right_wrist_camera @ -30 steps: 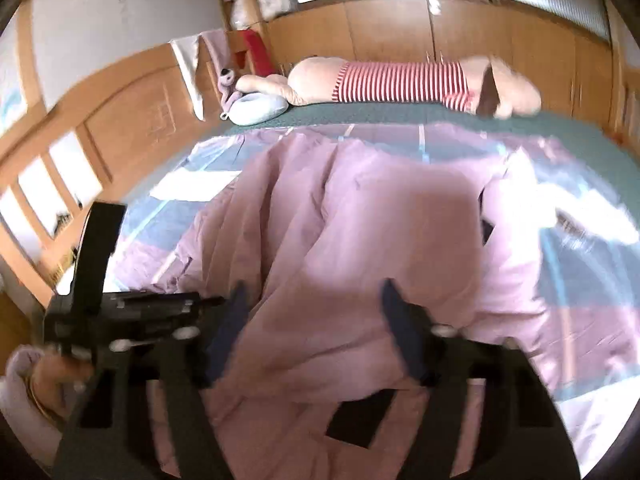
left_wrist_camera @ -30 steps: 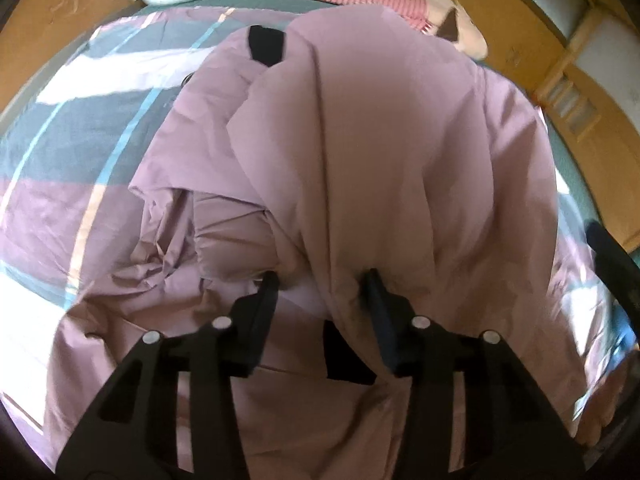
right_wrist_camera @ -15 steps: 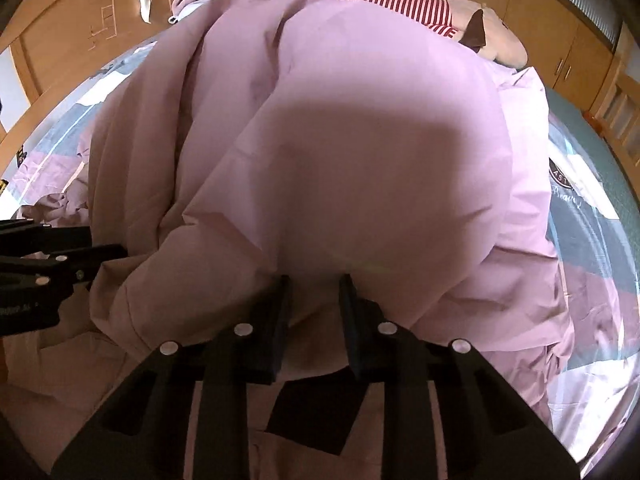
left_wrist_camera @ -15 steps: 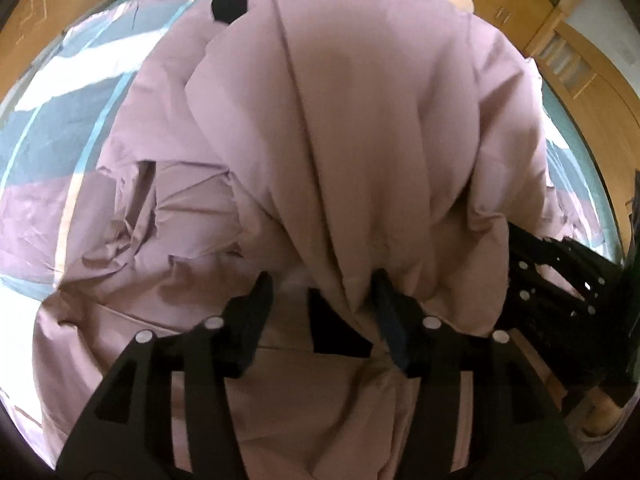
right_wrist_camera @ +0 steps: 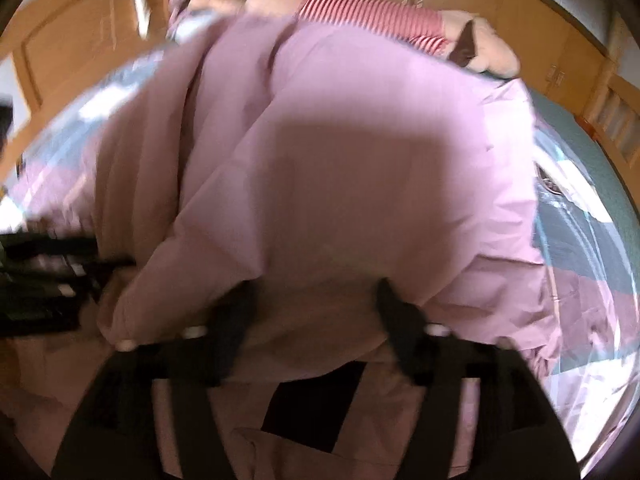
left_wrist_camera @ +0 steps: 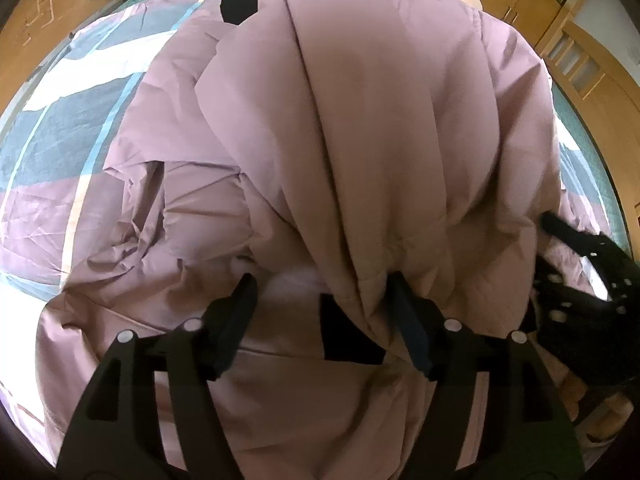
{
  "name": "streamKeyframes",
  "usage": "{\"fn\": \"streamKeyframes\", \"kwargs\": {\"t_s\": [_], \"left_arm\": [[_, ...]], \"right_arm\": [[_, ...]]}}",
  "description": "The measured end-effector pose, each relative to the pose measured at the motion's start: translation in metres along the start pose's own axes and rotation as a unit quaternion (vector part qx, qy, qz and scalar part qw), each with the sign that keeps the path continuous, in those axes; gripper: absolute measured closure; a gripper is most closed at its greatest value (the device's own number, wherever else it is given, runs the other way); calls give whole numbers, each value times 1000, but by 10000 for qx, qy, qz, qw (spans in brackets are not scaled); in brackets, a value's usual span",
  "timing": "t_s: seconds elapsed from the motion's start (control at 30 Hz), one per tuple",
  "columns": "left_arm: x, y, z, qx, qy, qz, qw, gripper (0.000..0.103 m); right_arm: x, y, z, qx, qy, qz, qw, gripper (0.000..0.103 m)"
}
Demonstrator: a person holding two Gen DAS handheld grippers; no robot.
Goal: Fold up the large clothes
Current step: 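Grasp the hem with the left gripper while the right gripper folds it over the body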
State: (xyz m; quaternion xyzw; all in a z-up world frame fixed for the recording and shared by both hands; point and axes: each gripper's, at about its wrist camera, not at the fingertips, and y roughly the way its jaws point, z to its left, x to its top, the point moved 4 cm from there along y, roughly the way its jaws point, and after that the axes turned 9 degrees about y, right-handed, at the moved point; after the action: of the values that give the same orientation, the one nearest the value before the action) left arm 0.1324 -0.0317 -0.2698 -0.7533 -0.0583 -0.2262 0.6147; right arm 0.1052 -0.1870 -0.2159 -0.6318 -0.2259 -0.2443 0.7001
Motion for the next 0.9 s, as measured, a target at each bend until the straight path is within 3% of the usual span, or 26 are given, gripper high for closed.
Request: {"fn": "streamKeyframes", "kwargs": {"t_s": [0.2,0.27,0.33,0.4,0.67,0.8,0.9], "left_arm": [[2,-14,14,-110,-147,-229,9996,27],[3,-23,13,-87,-81,-440,9990,27],[3,-28,14,-65,-68,-602,9981,27],[4,-27,13,-52,-23,-570,9984,36],[1,0,21,-105,-213,-125,9996,33],[5,-13,18,-139,-184,-298,9993,34],[8,-34,14,-128,-143,-719,9972,34]], "right_arm": [[15,-29,-8,47,245,-960,9951,26],[12,-20,-7,8,260,-787,9966,26],[8,-9,-9,-21,253,-541,9982,37],[-2,7,-8,-163,149,-208,9995,43],[-15,28,3,-727,-369,-4,9967,44],[-17,28,2,-714,-354,-6,9968,43],[-18,28,1,-687,-323,2,9971,43]]}}
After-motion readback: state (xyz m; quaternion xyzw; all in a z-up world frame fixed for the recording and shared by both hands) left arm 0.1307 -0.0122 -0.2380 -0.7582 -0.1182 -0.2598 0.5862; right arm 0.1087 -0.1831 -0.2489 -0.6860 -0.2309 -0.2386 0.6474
